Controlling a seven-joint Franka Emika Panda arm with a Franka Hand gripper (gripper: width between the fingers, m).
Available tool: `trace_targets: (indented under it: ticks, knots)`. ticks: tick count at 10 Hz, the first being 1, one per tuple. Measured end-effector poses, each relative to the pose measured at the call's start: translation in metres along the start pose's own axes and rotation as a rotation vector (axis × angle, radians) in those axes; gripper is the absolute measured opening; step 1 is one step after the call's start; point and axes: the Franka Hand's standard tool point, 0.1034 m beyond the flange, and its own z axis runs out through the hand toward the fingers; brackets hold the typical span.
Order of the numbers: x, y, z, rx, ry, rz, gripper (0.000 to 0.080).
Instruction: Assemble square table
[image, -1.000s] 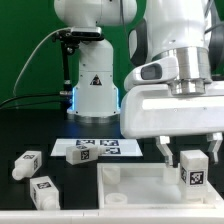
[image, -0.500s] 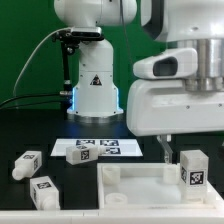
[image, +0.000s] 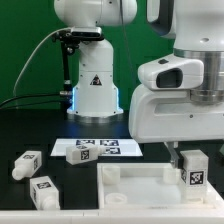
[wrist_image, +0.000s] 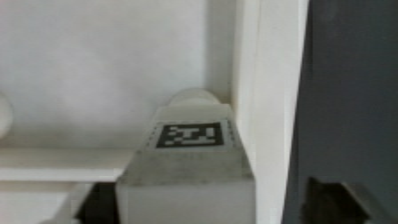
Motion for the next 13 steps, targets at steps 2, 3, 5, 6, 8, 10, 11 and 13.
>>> trace_targets:
  ticks: [2, 3, 5, 6, 8, 10, 11, 13]
  knots:
    - [0.0001, 0.0019, 0.0003, -0.003, 0.0, 0.151, 0.0296]
    - [0.0004, 0.0016, 0.0008, -0.006, 0.018, 0.249, 0.0288]
    - [-0.004, 0.0005, 0.0013, 0.003, 0.088, 0.466, 0.0288]
    - [-0.0038, 0.0005, 0.0013, 0.008, 0.111, 0.592, 0.0288]
    - [-0.0022, 0.0043, 0.0018, 0.071, 0.096, 0.9, 0.0288]
    - [0.0008, 0.0074, 0.0017, 0.158, 0.05, 1.187, 0.0288]
    - [0.0008, 0.0081, 0.0022, 0.175, 0.036, 1.265, 0.0288]
    - [0.0005, 0.0069, 0.0025, 0.173, 0.038, 1.248, 0.0296]
